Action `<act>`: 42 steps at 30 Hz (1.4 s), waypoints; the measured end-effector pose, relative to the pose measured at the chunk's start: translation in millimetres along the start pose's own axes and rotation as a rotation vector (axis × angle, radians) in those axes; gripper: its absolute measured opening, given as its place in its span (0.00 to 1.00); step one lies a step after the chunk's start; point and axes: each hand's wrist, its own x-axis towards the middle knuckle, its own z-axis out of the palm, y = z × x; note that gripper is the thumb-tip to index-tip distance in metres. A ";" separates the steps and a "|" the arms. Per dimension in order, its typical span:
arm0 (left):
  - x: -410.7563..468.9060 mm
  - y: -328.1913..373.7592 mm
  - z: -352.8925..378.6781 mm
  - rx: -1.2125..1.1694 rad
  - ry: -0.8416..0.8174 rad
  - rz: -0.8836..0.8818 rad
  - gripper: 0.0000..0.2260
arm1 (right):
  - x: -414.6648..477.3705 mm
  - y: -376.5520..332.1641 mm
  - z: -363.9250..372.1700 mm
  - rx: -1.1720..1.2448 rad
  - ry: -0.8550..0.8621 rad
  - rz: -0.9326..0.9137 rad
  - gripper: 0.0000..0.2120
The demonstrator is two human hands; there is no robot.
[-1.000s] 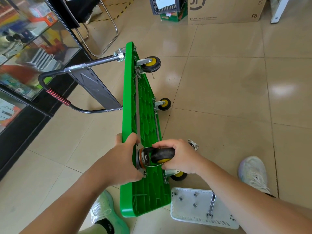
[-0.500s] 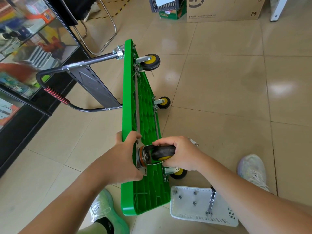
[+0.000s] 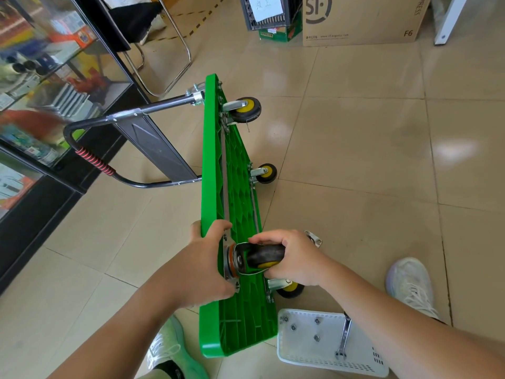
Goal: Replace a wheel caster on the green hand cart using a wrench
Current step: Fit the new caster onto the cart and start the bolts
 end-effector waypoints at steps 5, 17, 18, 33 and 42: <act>1.5 -0.6 1.1 -0.009 0.008 0.009 0.43 | -0.9 -0.8 -0.1 -0.005 0.005 0.023 0.35; 1.5 0.2 7.5 -0.077 0.097 0.026 0.27 | -3.5 -1.9 1.0 -0.004 0.016 0.061 0.35; 1.4 0.3 8.1 -0.076 0.103 0.025 0.27 | -3.3 -2.2 1.0 -0.007 0.019 0.063 0.35; -1.5 6.3 0.3 0.042 0.084 0.011 0.21 | -3.4 -3.6 -0.9 -0.078 -0.013 0.066 0.36; -2.3 8.8 0.5 0.040 0.088 0.005 0.20 | -7.5 -1.0 -3.5 -0.091 -0.019 0.049 0.36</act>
